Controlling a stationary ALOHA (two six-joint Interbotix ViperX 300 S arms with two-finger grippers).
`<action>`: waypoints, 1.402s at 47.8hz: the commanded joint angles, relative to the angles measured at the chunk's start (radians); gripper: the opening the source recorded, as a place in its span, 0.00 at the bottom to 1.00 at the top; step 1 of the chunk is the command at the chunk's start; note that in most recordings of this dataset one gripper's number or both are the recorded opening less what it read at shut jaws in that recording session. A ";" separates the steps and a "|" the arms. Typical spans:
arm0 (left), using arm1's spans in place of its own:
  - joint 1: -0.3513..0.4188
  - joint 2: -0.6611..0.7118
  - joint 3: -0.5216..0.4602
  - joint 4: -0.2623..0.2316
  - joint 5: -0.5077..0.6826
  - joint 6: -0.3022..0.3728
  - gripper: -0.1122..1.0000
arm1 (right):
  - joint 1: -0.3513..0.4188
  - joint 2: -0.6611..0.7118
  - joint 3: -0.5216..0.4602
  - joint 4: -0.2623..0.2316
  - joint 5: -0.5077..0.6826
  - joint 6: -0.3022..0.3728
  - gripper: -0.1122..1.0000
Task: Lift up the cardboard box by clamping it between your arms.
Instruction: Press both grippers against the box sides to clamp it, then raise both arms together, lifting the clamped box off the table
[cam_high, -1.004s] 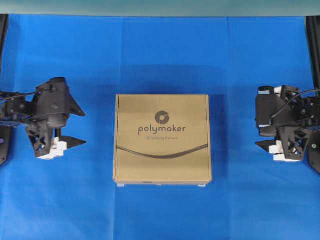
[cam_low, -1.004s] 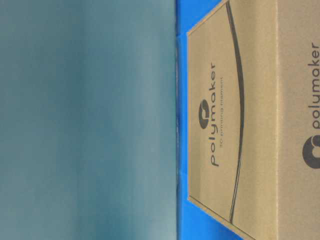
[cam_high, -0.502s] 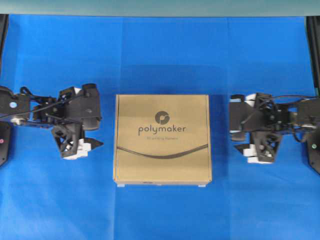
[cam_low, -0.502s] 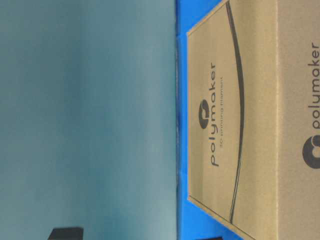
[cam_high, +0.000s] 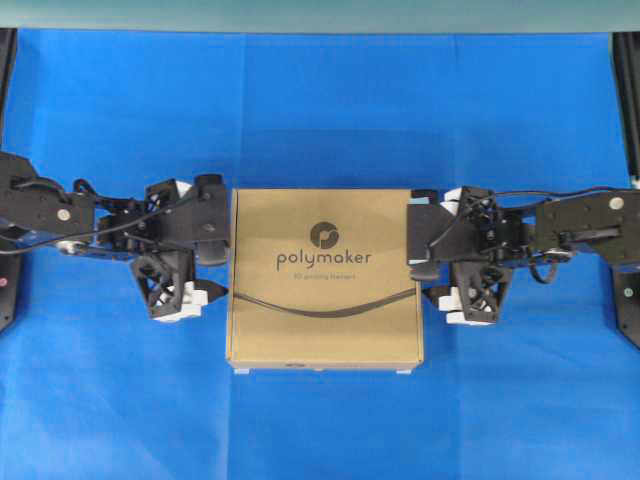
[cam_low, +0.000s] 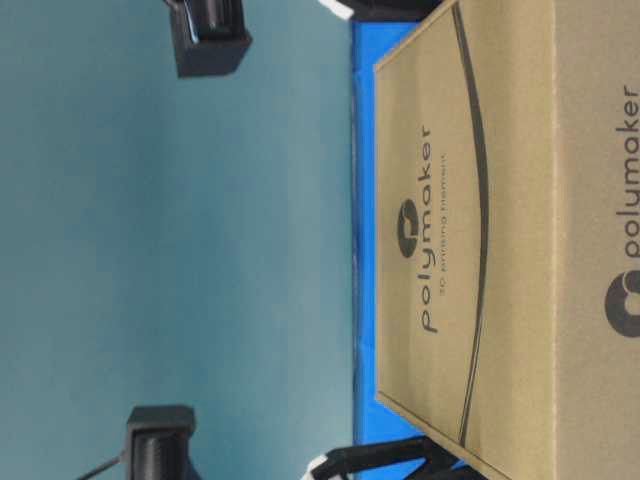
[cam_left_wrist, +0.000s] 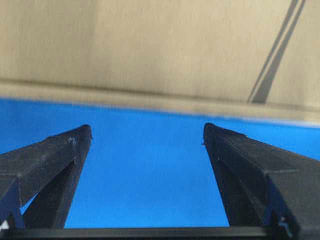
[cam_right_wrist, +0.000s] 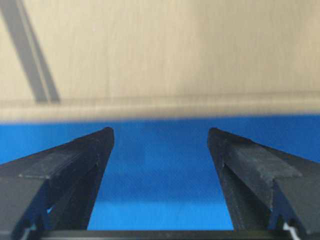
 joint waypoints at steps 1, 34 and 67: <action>-0.003 0.012 -0.032 0.002 -0.006 0.005 0.89 | 0.000 0.006 -0.035 0.003 -0.006 -0.008 0.99; 0.003 -0.011 -0.071 0.002 0.009 0.002 0.89 | 0.003 0.006 -0.106 0.020 0.055 0.008 0.99; 0.005 -0.268 -0.394 0.003 0.502 0.008 0.89 | 0.000 -0.249 -0.422 0.031 0.632 0.008 0.99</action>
